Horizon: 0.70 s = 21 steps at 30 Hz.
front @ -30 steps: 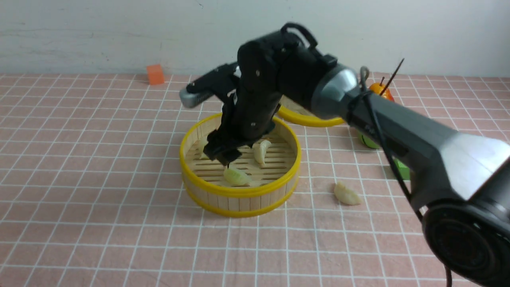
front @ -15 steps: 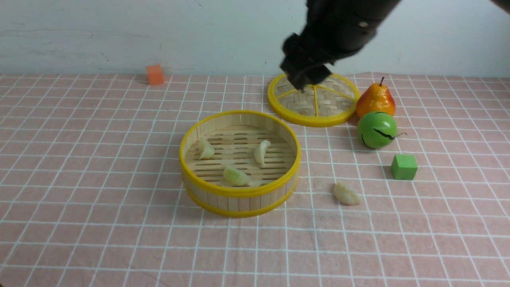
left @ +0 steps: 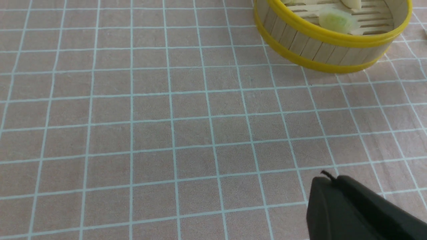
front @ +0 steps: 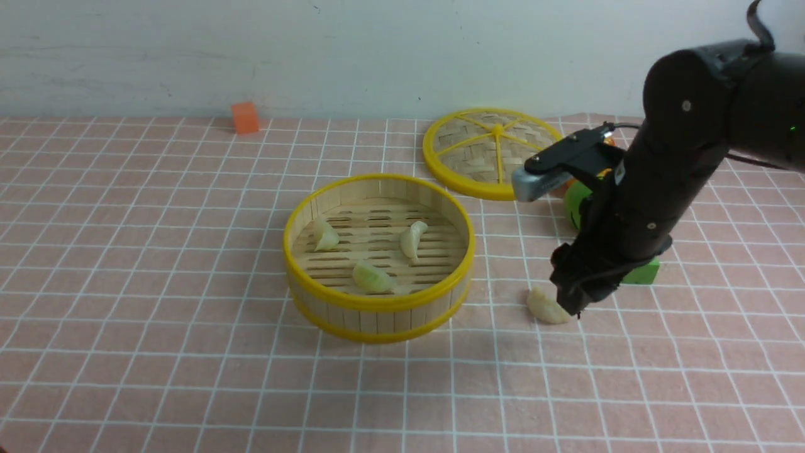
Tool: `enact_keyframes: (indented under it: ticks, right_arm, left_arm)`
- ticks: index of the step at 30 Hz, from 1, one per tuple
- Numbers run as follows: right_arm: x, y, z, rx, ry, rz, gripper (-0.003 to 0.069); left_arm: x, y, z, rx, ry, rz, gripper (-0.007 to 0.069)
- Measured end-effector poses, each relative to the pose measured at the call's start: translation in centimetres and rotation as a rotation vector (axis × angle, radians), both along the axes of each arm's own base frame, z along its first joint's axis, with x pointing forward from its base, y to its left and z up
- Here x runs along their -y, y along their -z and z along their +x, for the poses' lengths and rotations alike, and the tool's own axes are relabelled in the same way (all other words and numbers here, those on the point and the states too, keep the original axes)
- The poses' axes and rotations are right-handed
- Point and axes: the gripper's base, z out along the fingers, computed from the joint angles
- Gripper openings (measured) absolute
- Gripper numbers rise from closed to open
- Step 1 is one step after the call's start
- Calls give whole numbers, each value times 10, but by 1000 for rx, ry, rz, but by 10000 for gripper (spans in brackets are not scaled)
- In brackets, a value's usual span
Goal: Put the dumplings into the steamer on the table with the pink tablecloth.
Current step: 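Reach for and grasp a dumpling lying on the table beside the steamer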
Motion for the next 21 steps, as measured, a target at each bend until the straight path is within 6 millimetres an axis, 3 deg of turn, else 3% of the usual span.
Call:
enact_keyframes:
  ticks: [8, 13, 17, 21]
  right_arm:
    - [-11, 58, 31, 61, -78, 4, 525]
    - [-15, 75, 37, 62, -68, 18, 519]
    - [-16, 86, 38, 39, -69, 12, 414]
    - [-16, 85, 38, 42, -85, -7, 195]
  left_arm:
    - [1, 17, 2, -45, 1, 17, 12]
    - [1, 20, 3, -49, 2, 19, 15]
    - [2, 18, 4, -18, 5, 9, 18]
    - [2, 17, 5, -5, 7, 5, 17]
